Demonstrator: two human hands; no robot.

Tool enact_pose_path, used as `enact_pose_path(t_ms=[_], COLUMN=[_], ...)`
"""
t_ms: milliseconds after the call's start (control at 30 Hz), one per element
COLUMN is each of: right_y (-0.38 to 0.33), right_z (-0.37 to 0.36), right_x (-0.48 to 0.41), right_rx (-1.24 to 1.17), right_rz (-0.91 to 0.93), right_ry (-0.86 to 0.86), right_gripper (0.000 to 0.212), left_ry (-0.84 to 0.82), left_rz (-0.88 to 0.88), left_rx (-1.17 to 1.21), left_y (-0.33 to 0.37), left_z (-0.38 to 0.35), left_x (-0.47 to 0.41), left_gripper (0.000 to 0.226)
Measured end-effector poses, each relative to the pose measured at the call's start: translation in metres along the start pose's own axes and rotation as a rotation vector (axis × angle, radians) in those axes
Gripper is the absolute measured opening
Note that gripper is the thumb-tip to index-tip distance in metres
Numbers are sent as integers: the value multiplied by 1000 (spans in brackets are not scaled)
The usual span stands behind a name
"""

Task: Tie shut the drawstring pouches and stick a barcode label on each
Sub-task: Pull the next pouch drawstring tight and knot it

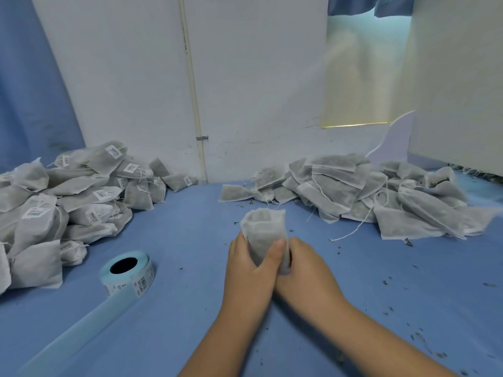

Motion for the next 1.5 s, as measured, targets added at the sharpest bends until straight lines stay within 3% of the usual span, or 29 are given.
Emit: enact_pose_path(t_ms=[133,267,367,433,500,667,767,867,1000,1200,1333,1500], right_y=[-16,-3,9,14,14,3,-4,-6,-2,8,8,10], right_z=[2,11,25,36,42,34,31,37,42,41,41,44], right_x=[14,12,0,-6,-8,-1,2,3,1,-2,-2,-4], right_rx=[-183,-312,-409,-442,-502,-559,-570,-493,-413,-467,-655,-1021], right_rz=[119,12,-108,-145,-164,-110,-43,7,-26,-152,-276,-471], right_ry=[-86,-204,-143,-15,55,-105,-137,-75,-44,-100,-190,-214], right_gripper=[21,19,22,21,7,43,27,11,25,31,42,50], left_ry=[-49,37,48,22,-4,-122,-153,-144,-89,38,23,-121], left_rz=[44,77,148,152,140,164,159,103,4,-145,-230,-296], left_rx=[36,68,92,82,63,74,63,-10,-125,-356,-460,-579], left_y=[-4,-7,-13,-14,-13,-9,-6,-4,2,5,6,6], left_z=[0,9,13,13,13,6,5,7,14,28,32,27], left_x=[1,-7,-13,-14,-14,-8,-6,-4,-3,-10,-13,-9], left_gripper=[48,29,18,19,19,30,36,24,18,31,38,53])
Point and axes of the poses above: each hand's wrist, its own x-axis away from the middle knuckle, its own z-axis out of the back of the hand, y = z × x, the point moved 6 cm from there along -x, towards the middle knuckle, and after that the axes turned 13 degrees about y, right-handed, at the moved point
